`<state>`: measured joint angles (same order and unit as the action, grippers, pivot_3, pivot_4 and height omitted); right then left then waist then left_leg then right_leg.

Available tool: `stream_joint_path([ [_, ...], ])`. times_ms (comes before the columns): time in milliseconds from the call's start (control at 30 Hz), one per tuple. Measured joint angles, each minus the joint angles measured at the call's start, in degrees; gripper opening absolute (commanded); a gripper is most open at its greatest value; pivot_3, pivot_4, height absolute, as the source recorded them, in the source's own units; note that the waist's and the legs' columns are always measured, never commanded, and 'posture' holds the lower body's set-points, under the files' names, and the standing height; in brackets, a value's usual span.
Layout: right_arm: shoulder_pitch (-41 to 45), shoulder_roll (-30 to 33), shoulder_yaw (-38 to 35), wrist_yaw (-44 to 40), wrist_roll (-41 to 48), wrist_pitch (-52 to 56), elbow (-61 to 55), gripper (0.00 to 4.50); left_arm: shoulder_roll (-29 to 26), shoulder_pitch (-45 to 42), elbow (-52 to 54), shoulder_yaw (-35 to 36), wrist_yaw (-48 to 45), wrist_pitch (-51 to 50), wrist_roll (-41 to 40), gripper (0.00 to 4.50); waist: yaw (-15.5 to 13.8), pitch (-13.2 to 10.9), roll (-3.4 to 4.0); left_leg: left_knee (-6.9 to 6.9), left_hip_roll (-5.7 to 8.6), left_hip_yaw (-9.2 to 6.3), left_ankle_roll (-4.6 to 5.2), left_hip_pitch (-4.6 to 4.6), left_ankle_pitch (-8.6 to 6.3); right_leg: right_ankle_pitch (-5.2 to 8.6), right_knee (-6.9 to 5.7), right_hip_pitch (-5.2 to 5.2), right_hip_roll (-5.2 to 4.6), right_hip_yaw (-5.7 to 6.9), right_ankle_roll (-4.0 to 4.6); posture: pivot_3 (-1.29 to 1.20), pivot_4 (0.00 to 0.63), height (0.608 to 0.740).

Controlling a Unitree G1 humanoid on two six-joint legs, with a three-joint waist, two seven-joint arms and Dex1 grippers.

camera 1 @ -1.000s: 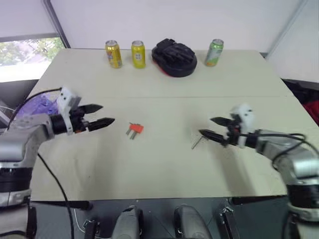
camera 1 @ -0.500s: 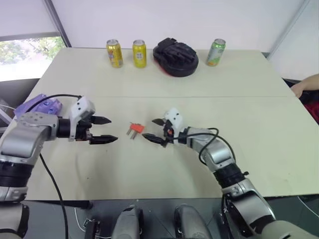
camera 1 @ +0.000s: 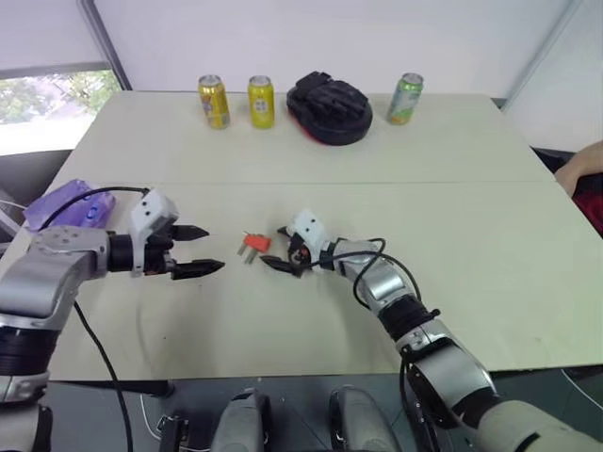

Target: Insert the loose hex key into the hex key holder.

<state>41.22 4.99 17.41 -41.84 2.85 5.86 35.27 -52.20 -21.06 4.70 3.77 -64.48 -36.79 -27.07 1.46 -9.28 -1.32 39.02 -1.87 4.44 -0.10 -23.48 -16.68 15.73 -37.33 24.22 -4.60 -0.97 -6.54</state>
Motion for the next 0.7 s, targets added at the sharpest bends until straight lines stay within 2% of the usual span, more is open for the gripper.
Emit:
stream_joint_path([
  [200, 1.9, -2.0, -0.5, 1.0, -1.6, -3.2, 4.7, 4.14, 1.2, 0.2, 0.0, 0.0, 1.5, 0.1, -0.1, 4.39, 1.1, 0.0, 0.0, -0.01, -0.01, -0.05, -0.05, 0.03, 0.03, 0.0, -0.09, 0.0, 0.0, 0.02, 0.0, 0.0, 0.15, 0.739],
  [233, 2.3, -2.4, -0.6, 1.0, -1.7, -3.6, 5.7, 3.62, 1.4, 0.2, 0.0, 0.0, 1.8, 0.1, -0.1, 4.5, 1.2, 0.0, 0.0, -0.02, -0.02, -0.04, -0.05, 0.06, 0.03, 0.0, -0.12, 0.0, 0.01, 0.02, 0.0, 0.0, 0.15, 0.739],
  [267, 2.9, -2.8, -0.9, 1.2, -1.9, -4.0, 6.7, 3.38, 1.7, 0.2, 0.0, 0.0, 2.0, 0.1, -0.2, 4.5, 1.3, 0.0, 0.0, -0.04, -0.02, -0.04, -0.06, 0.09, 0.03, 0.0, -0.14, 0.0, 0.0, 0.01, 0.0, 0.0, 0.15, 0.739],
  [400, 4.5, -3.5, -1.0, 1.4, -2.8, -6.2, 10.0, 1.39, 2.0, 0.2, -0.1, 0.0, 2.6, 0.1, -0.2, 4.5, 1.3, 0.0, 0.0, -0.04, -0.04, -0.05, -0.07, 0.09, 0.04, 0.0, -0.17, 0.01, 0.01, 0.02, 0.0, 0.0, 0.15, 0.739],
  [433, 4.6, -3.8, -1.0, 1.5, -3.2, -7.2, 10.6, 1.05, 2.2, 0.2, -0.1, 0.0, 2.8, 0.1, -0.2, 4.5, 1.3, 0.0, 0.0, -0.04, -0.04, -0.05, -0.07, 0.09, 0.04, 0.0, -0.17, 0.01, 0.0, 0.02, 0.0, 0.0, 0.15, 0.739],
  [633, 4.7, -3.8, -0.6, 0.8, -4.8, -10.4, 11.8, 1.05, 2.8, 0.2, -0.8, 0.0, 3.6, 0.1, -0.2, 4.5, 1.3, 0.0, 0.01, -0.04, -0.04, -0.05, -0.09, 0.1, 0.05, 0.0, -0.19, 0.01, 0.0, 0.02, 0.0, 0.0, 0.15, 0.739],
  [700, 4.6, -2.1, 0.8, 0.2, -6.7, -13.4, 10.9, 1.05, 3.1, -0.1, -1.9, 0.0, 3.7, 0.2, -0.2, 4.5, 1.3, 0.0, 0.03, -0.04, -0.03, -0.04, -0.09, 0.1, 0.05, 0.0, -0.18, 0.02, -0.04, 0.01, 0.0, 0.0, 0.15, 0.739],
])
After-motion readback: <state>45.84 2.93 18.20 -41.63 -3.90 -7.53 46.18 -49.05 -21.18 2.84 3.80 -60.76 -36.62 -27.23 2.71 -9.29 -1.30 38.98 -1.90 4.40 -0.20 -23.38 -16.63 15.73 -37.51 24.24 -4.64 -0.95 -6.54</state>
